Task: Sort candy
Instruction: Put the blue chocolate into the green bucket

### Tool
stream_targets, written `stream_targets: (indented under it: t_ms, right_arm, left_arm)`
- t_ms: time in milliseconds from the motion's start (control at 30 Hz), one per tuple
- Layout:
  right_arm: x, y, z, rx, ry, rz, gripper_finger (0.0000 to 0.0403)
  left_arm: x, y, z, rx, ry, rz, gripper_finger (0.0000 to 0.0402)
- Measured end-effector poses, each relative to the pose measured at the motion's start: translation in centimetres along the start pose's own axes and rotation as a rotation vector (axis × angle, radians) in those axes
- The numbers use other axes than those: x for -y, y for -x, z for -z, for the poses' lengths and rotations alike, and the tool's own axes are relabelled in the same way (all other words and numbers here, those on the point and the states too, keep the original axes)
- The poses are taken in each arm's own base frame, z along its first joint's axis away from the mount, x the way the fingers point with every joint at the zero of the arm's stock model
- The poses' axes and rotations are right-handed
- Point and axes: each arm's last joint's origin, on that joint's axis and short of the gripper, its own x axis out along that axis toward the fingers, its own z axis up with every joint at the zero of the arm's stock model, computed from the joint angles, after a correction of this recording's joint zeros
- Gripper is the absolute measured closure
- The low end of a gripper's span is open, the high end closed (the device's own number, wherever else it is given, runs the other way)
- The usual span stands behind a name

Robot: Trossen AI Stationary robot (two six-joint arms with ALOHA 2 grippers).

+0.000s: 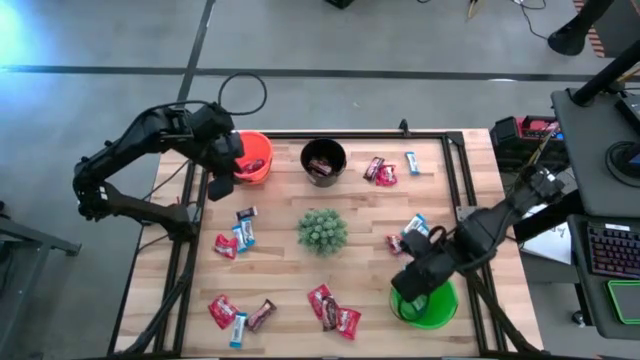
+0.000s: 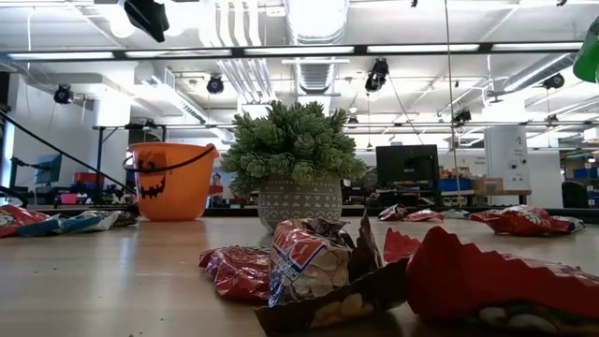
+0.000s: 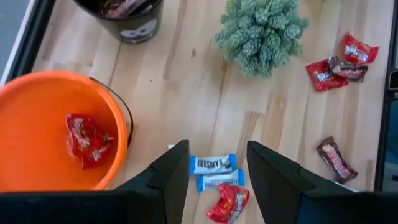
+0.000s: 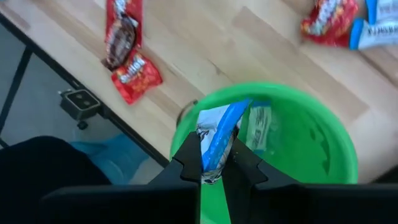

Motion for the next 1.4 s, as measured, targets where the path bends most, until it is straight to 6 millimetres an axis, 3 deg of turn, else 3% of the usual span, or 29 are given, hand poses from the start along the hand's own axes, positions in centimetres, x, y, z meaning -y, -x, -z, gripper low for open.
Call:
stream_targets:
  t_ms: [367, 833, 1167, 1400]
  right_arm:
    - [-0.2, -0.5, 1.1, -0.022, -0.062, 0.022, 0.0334]
    - [0.0, -0.4, 1.0, -0.012, -0.058, 0.038, 0.0251]
    - [0.8, 0.0, -2.2, 0.346, -0.089, 0.095, 0.0241]
    - [1.9, 0.4, -4.9, 0.487, -0.104, 0.184, 0.0241]
  left_arm:
    - [0.0, -0.1, 0.2, -0.035, 0.001, 0.005, 0.025]
    - [0.1, -0.1, 0.7, -0.079, 0.005, 0.0, 0.0194]
    - [0.1, -0.4, 1.5, -0.108, 0.086, -0.001, 0.0191]
    - [0.1, -1.5, 3.8, -0.155, 0.212, -0.006, 0.0191]
